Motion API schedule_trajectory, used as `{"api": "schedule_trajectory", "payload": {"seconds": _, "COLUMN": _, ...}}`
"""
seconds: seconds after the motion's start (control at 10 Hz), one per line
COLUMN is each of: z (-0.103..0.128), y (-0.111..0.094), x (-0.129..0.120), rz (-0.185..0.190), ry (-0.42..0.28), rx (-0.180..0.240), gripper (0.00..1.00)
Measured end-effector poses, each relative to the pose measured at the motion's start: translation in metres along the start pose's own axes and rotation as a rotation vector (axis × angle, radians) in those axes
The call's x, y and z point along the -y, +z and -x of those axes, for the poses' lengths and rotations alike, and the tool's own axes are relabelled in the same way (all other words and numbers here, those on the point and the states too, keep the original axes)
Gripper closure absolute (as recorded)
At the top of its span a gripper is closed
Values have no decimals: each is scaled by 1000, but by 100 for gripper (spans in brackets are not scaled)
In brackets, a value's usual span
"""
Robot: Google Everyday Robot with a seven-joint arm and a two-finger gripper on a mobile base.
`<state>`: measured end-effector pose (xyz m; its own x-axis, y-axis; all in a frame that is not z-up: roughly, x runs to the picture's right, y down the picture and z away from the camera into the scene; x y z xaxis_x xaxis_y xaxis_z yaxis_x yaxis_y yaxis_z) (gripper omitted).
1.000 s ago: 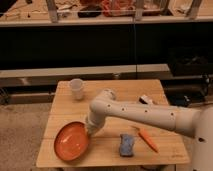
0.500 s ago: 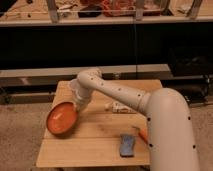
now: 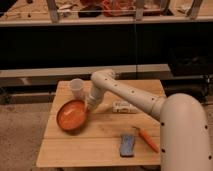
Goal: Drag the ceramic bowl in a circle
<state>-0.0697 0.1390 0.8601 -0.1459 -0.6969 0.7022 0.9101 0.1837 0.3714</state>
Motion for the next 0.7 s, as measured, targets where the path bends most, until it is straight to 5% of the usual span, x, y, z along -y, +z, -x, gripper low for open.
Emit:
{"api": "schedule_trajectory", "payload": {"seconds": 0.3, "z": 25, "y": -20, "x": -64, "rz": -14, "ry": 115, "rx": -25, "gripper": 98}}
{"api": "schedule_trajectory", "payload": {"seconds": 0.7, "z": 60, "y": -22, "x": -75, "rz": 1, "ry": 144, "rx": -37, "gripper": 98}}
